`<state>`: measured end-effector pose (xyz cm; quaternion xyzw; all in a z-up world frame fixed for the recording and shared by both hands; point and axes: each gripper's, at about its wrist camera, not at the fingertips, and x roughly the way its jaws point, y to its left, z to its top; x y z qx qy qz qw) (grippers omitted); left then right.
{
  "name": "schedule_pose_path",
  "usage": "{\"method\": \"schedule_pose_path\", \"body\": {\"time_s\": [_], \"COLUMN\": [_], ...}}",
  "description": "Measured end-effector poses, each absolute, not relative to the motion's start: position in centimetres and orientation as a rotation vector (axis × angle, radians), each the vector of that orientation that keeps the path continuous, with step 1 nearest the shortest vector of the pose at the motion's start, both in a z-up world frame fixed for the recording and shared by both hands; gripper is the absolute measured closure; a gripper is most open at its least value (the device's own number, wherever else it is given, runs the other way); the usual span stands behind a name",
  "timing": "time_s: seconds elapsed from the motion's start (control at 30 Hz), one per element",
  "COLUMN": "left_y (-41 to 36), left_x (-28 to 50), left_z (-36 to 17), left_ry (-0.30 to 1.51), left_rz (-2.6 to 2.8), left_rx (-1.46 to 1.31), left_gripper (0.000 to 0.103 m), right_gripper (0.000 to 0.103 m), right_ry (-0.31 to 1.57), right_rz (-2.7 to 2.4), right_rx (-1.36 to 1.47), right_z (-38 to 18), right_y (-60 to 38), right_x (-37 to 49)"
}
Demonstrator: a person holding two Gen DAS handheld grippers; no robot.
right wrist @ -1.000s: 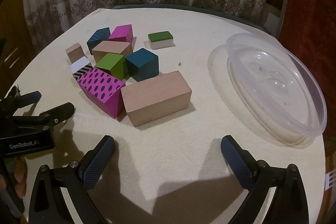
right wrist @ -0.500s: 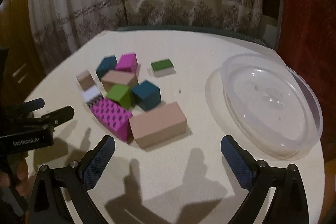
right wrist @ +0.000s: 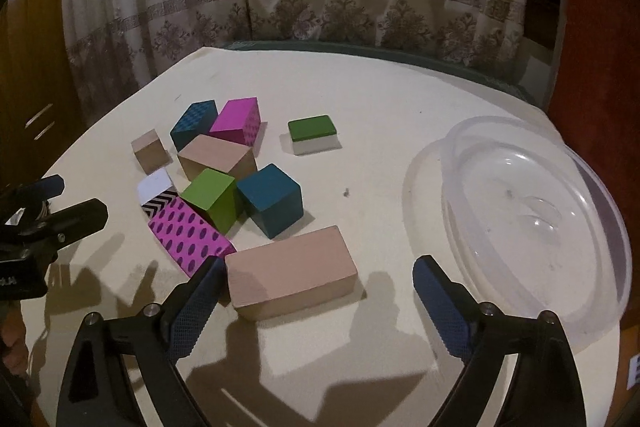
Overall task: Organize rigid objects
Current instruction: 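Move the right gripper toward the large light wood block, then grasp the light wood block with the right gripper while the left grasps the pink dotted block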
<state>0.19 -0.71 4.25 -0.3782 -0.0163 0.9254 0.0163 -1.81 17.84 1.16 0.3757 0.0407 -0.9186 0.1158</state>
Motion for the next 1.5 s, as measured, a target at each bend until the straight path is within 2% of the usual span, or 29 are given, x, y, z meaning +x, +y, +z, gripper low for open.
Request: {"method": "schedule_pose_path", "body": {"time_s": [0.13,0.33,0.43,0.7,1.13,1.17,1.23,1.4,1.47,1.5], "left_y": [0.0,1.2,1.9,3.5,6.3,6.5,7.0,7.6,7.8,7.9], "left_x": [0.1,-0.1,-0.1,-0.2,-0.4,-0.5,-0.7,-1.8,-2.0,-2.0], "left_z": [4.2,4.1,4.1,4.0,3.7,3.7,3.4,2.1,1.7,1.6], "left_ry": [-0.035,-0.018,-0.006,0.021,0.058,0.065,0.081,0.050,0.039,0.035], "left_rz": [2.861,2.839,2.827,2.817,2.785,2.787,2.782,2.731,2.714,2.707], "left_rx": [-1.180,-1.181,-1.178,-1.171,-1.157,-1.153,-1.158,-1.206,-1.215,-1.217], "left_gripper": [0.000,0.000,0.000,0.000,0.000,0.001,0.012,0.028,0.040,0.040], "right_gripper": [0.007,0.035,0.035,0.035,0.035,0.035,0.035,0.035,0.035,0.035], "right_ry": [0.104,0.107,0.125,-0.024,-0.349,-0.351,-0.355,-0.380,-0.377,-0.369], "right_rz": [-2.663,-2.608,-2.613,-2.642,-2.809,-2.838,-2.869,-2.900,-2.901,-2.906], "right_rx": [1.120,1.082,1.067,0.986,0.734,0.717,0.703,0.691,0.689,0.691], "right_z": [0.7,0.8,0.9,1.8,4.4,4.6,4.8,5.0,4.8,4.8], "right_y": [17.9,17.4,17.1,19.2,24.9,25.3,25.6,26.2,26.3,26.2], "right_x": [-2.2,-1.6,-1.4,-0.9,0.5,0.6,0.7,0.7,0.9,0.8]}}
